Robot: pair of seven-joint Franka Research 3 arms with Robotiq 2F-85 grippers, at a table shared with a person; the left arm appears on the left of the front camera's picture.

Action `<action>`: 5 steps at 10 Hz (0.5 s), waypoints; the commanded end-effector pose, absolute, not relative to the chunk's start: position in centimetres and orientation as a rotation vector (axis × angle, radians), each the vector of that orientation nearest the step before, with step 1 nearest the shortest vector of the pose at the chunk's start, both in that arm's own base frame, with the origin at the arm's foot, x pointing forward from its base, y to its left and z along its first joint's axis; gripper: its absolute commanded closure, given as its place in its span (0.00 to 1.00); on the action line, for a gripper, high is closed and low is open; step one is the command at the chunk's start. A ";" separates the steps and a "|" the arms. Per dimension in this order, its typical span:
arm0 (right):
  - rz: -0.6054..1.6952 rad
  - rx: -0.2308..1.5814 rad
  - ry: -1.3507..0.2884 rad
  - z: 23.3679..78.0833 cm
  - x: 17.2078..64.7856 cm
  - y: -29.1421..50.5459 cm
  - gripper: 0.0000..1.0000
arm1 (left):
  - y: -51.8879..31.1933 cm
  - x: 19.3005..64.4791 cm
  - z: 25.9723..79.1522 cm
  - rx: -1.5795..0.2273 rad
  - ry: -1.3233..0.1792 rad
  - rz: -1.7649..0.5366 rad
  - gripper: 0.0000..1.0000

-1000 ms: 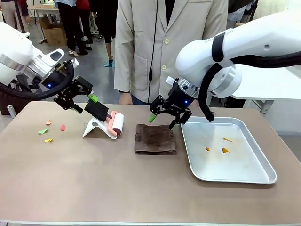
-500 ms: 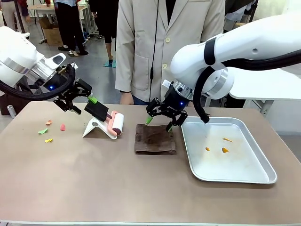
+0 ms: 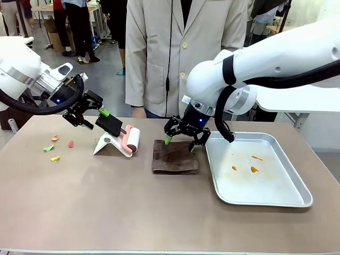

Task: Clean the surface of the table.
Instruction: Hold the Lint Roller with your left hand and the towel with your right hand.

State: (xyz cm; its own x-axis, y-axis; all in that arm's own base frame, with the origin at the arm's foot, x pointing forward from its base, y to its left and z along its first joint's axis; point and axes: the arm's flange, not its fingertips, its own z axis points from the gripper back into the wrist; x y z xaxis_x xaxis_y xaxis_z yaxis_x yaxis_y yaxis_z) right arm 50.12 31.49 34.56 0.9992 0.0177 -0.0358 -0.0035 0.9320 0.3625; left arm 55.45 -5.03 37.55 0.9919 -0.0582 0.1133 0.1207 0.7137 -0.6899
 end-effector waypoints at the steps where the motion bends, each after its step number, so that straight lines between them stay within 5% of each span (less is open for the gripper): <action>1: -0.043 0.253 0.026 34.5 51.1 33.2 0.00 | -5.1 55.7 37.7 -0.823 -0.095 -0.126 0.00; 5: -0.054 0.036 -0.016 32.9 51.4 33.4 0.00 | -4.8 56.0 37.4 -0.854 -0.097 -0.147 0.00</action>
State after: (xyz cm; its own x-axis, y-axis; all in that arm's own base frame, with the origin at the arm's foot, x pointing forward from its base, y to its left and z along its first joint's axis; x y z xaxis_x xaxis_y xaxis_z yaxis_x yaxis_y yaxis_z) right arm 50.69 32.04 32.70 0.9993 -0.0377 0.0074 0.0366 0.9928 0.1141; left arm 55.47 -5.05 37.48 0.9892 -0.0751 0.1260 0.1433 0.6786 -0.7204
